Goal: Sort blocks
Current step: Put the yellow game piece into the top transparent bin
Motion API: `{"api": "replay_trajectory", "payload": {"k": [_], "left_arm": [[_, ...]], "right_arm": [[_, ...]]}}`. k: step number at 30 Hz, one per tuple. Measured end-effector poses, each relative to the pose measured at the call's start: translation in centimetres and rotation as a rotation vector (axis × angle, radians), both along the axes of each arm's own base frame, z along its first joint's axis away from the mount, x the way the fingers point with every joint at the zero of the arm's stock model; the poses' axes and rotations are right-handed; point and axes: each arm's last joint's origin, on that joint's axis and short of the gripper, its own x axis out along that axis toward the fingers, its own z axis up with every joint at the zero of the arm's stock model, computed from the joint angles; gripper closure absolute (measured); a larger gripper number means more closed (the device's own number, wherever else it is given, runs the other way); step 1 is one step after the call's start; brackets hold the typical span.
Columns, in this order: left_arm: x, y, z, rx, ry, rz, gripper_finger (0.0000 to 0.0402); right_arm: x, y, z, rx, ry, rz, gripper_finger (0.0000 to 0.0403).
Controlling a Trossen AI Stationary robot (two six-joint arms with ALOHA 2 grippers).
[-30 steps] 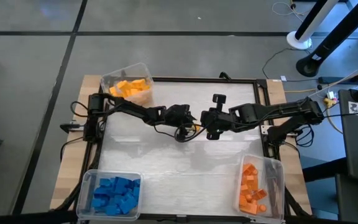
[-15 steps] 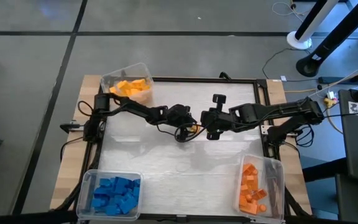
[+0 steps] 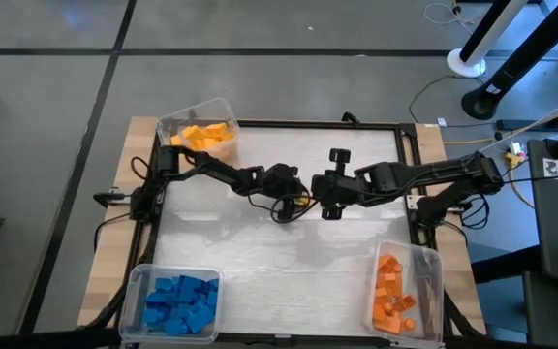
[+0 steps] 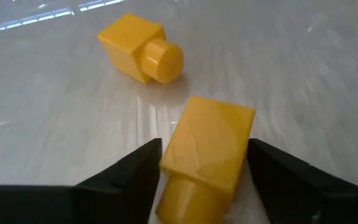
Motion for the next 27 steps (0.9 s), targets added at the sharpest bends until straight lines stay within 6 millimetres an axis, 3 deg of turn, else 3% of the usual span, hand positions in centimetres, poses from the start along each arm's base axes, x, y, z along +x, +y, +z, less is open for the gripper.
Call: {"api": "replay_trajectory", "payload": {"k": [7,13,19,27], "left_arm": [[0.0,-0.2,0.2,-0.014,0.002,0.010,0.0277],[-0.3,-0.2,2.0,-0.050,-0.008,0.049,0.0286],[-2.0,-0.4,7.3,-0.030,0.014,0.052,0.0286],[-7.8,-0.6,16.1,0.169,0.085,0.211,0.0285]], "right_arm": [[0.0,0.0,-0.1,0.000,0.009,0.001,0.0402],[-0.3,-0.3,-0.3,-0.030,0.039,-0.025,0.0402],[-1.2,-2.6,-0.7,-0.012,0.095,-0.205,0.0402],[-1.8,-6.6,-4.2,0.062,0.197,-0.344,0.0402]]}}
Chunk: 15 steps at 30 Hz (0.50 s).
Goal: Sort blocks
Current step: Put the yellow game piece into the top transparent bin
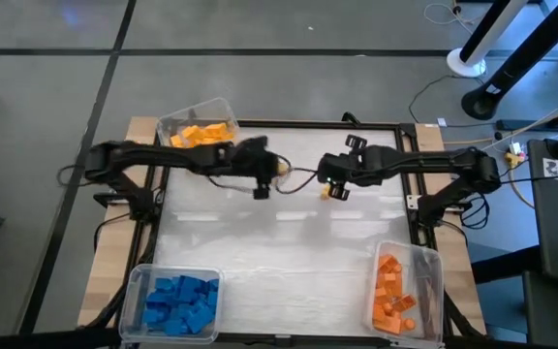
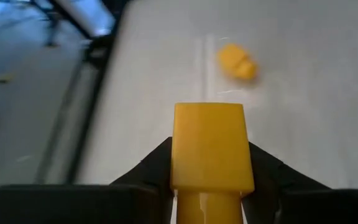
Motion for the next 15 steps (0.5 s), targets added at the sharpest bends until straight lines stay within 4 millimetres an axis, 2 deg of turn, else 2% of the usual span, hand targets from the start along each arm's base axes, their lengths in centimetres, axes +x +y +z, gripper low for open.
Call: {"api": "replay_trajectory", "payload": {"k": [5,8,11,15], "left_arm": [[-5.0,-0.1,4.6,0.144,0.039,0.139,0.0284],[-8.2,0.4,6.4,0.177,0.066,0.255,0.0284],[-11.2,1.2,7.6,0.180,0.094,0.384,0.0282],[-14.5,2.9,8.0,0.133,0.120,0.563,0.0280]], "right_arm": [[-0.4,-1.7,-2.8,0.054,0.025,-0.047,0.0402],[-0.5,-2.3,-4.4,0.088,0.017,-0.060,0.0402],[-0.6,-2.6,-5.8,0.126,-0.001,-0.063,0.0402],[-0.6,-2.5,-7.5,0.159,-0.021,-0.055,0.0402]]}}
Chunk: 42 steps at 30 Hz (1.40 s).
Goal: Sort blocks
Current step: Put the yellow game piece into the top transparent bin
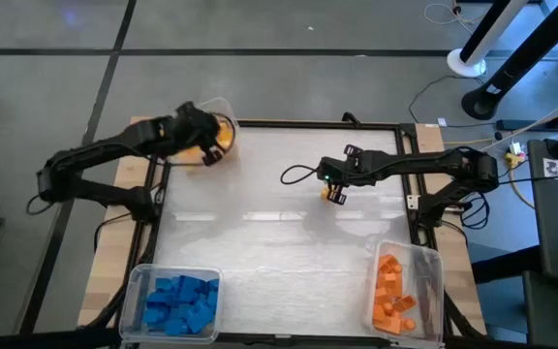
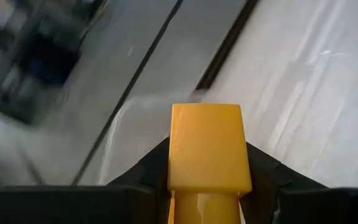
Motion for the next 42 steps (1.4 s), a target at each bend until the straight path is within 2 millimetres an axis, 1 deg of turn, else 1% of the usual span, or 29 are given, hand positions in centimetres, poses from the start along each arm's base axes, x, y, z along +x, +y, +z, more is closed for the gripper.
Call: {"api": "replay_trajectory", "payload": {"k": [4,9,12,14,21,26,29,32,36,42], "left_arm": [[-1.9,2.1,-0.4,-0.044,0.019,0.164,0.0280],[-2.7,4.5,-1.5,-0.097,0.063,0.308,0.0279],[-2.7,5.4,-2.3,-0.126,0.096,0.353,0.0277],[-2.6,5.8,-2.8,-0.146,0.129,0.366,0.0270],[-1.5,7.0,-4.8,-0.201,0.214,0.381,0.0211],[-0.9,7.4,-5.8,-0.221,0.260,0.371,0.0189],[-0.9,7.5,-5.8,-0.223,0.260,0.372,0.0188],[-1.0,7.4,-5.7,-0.223,0.233,0.394,0.0191],[-0.9,7.1,-5.4,-0.231,0.199,0.395,0.0191],[0.1,6.0,-5.4,-0.315,0.150,0.282,0.0191]], "right_arm": [[0.2,0.0,-1.5,0.012,-0.003,0.005,0.0402],[0.8,0.0,-3.3,0.035,0.031,0.007,0.0402],[1.2,0.0,-4.3,0.073,0.058,0.011,0.0402],[1.3,0.0,-4.9,0.085,0.079,0.011,0.0402],[1.7,-0.1,-6.1,0.076,0.108,-0.018,0.0402],[1.9,0.0,-6.2,0.090,0.083,-0.040,0.0402],[2.3,0.0,-6.1,0.125,0.029,-0.034,0.0402],[3.1,0.4,-6.0,0.141,-0.042,-0.008,0.0402],[4.4,1.7,-5.8,0.168,-0.161,0.055,0.0402],[6.4,4.4,-6.2,0.218,-0.309,0.175,0.0402]]}}
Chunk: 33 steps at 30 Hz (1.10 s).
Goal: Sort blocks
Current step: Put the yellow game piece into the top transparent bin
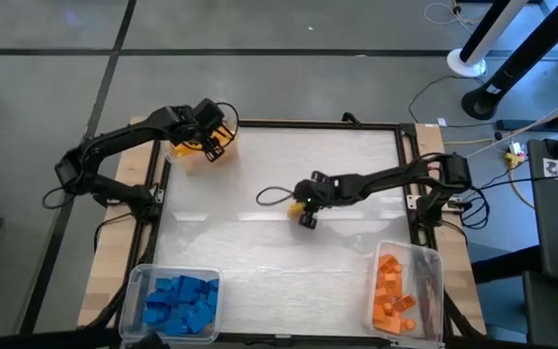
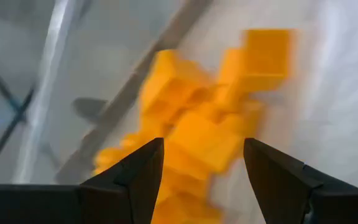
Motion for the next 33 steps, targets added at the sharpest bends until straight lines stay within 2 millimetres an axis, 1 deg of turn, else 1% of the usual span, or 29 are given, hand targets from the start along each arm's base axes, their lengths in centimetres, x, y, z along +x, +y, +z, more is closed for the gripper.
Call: {"api": "replay_trajectory", "payload": {"k": [5,10,15,20,23,26,30,33], "left_arm": [[1.2,-1.4,0.0,-0.063,-0.057,-0.101,0.0192],[2.5,-2.8,0.1,-0.052,-0.094,-0.182,0.0192],[4.0,-4.4,0.4,-0.036,-0.174,-0.232,0.0192],[5.3,-6.5,0.7,-0.019,-0.206,-0.341,0.0192],[5.8,-7.7,0.8,-0.021,-0.232,-0.375,0.0192],[6.4,-9.3,0.9,-0.047,-0.281,-0.379,0.0192],[6.9,-12.0,0.8,-0.152,-0.348,-0.398,0.0192],[7.2,-14.1,0.7,-0.208,-0.377,-0.407,0.0192]], "right_arm": [[1.2,2.1,-0.6,0.004,-0.077,0.063,0.0402],[1.8,3.4,-0.5,-0.001,-0.146,0.103,0.0402],[2.7,3.9,0.9,-0.026,-0.197,0.140,0.0402],[3.4,3.8,2.0,-0.082,-0.227,0.156,0.0402],[3.8,3.8,2.6,-0.111,-0.242,0.183,0.0402],[4.3,3.9,3.5,-0.141,-0.256,0.217,0.0402],[4.9,3.9,5.0,-0.190,-0.254,0.272,0.0402],[5.2,3.8,6.4,-0.261,-0.213,0.284,0.0402]]}}
